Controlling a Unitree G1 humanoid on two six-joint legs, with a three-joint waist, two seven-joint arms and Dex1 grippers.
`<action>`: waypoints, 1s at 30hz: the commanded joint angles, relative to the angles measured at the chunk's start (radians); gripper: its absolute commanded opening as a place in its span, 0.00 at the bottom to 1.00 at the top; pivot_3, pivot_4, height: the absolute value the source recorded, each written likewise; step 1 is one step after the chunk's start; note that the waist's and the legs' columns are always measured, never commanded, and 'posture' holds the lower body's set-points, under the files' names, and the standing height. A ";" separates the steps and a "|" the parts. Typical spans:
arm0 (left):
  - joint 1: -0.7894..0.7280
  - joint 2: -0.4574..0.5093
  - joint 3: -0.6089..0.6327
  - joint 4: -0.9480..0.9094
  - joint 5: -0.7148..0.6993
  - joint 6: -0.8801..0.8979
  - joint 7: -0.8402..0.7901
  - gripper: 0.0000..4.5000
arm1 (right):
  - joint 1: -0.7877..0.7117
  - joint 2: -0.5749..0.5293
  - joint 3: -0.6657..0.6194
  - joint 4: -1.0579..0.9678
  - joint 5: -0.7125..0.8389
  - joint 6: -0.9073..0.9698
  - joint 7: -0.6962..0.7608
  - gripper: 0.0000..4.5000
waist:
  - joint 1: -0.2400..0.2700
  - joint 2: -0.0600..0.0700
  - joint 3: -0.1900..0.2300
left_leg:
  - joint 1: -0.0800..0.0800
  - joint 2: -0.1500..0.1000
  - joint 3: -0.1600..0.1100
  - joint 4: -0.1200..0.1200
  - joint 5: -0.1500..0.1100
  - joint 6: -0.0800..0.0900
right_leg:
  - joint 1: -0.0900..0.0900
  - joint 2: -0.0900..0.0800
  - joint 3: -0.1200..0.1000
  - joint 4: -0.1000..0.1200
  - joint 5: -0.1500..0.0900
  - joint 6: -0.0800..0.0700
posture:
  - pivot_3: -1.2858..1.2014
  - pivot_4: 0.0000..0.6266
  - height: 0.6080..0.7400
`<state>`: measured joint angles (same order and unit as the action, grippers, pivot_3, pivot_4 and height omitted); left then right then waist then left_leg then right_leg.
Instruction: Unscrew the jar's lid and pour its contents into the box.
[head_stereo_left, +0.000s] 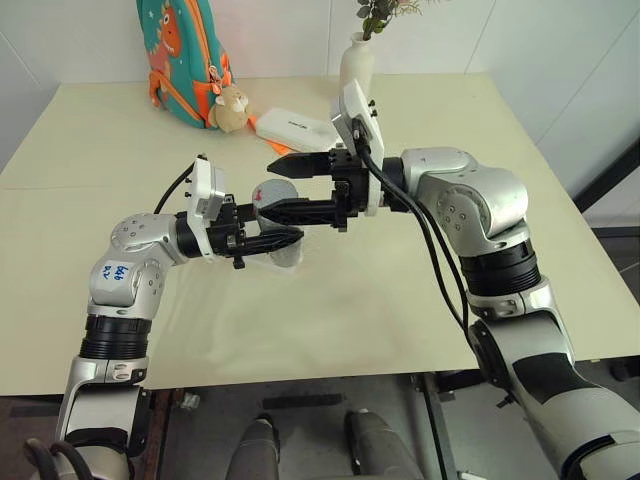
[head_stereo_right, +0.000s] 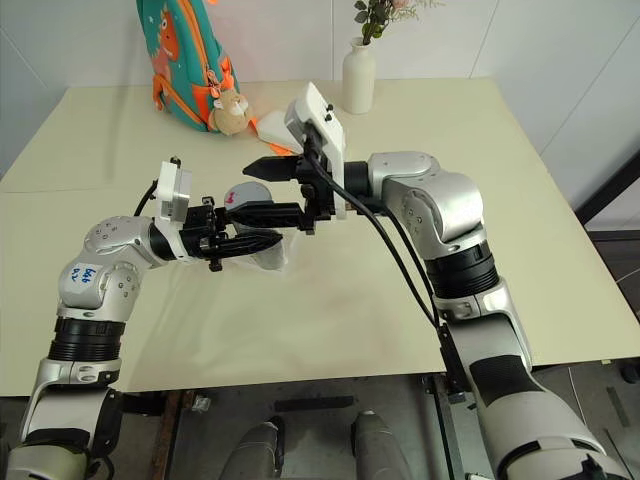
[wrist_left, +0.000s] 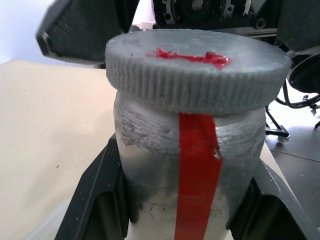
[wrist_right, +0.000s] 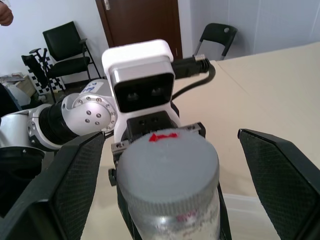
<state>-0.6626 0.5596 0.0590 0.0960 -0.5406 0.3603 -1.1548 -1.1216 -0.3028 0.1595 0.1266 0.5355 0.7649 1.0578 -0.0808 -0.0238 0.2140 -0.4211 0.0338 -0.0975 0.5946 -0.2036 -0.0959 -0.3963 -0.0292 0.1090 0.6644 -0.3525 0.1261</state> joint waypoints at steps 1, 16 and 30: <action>-0.004 0.004 0.022 -0.030 -0.016 -0.004 0.002 0.43 | -0.032 0.005 -0.002 0.003 -0.010 -0.031 0.015 0.99 | 0.001 0.000 0.000 | 0.000 0.000 0.000 0.000 0.000 0.000 | 0.000 0.000 0.000 0.000 0.000 0.000 | 0.52 0.24 1.00; 0.001 0.005 0.026 -0.036 -0.019 -0.004 0.010 0.43 | -0.028 0.026 0.013 0.014 -0.029 -0.051 0.024 0.91 | 0.000 0.000 0.000 | 0.000 0.000 0.000 0.000 0.000 0.000 | 0.000 0.000 0.000 0.000 0.000 0.000 | 0.52 0.24 1.00; 0.001 0.009 0.026 -0.031 -0.015 -0.006 0.008 0.43 | -0.016 0.111 -0.176 -0.071 0.213 0.143 -0.080 0.57 | -0.001 0.000 0.000 | 0.000 0.000 0.000 0.000 0.000 0.000 | 0.000 0.000 0.000 0.000 0.000 0.000 | 0.52 0.24 1.00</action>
<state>-0.6620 0.5605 0.0744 0.0854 -0.5589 0.3601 -1.1511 -1.1110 -0.2188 0.0799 0.1348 0.6215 0.8583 1.0045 -0.0814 -0.0238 0.2140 -0.4213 0.0340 -0.0977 0.5946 -0.2036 -0.0959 -0.3963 -0.0293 0.1091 0.6648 -0.3525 0.1260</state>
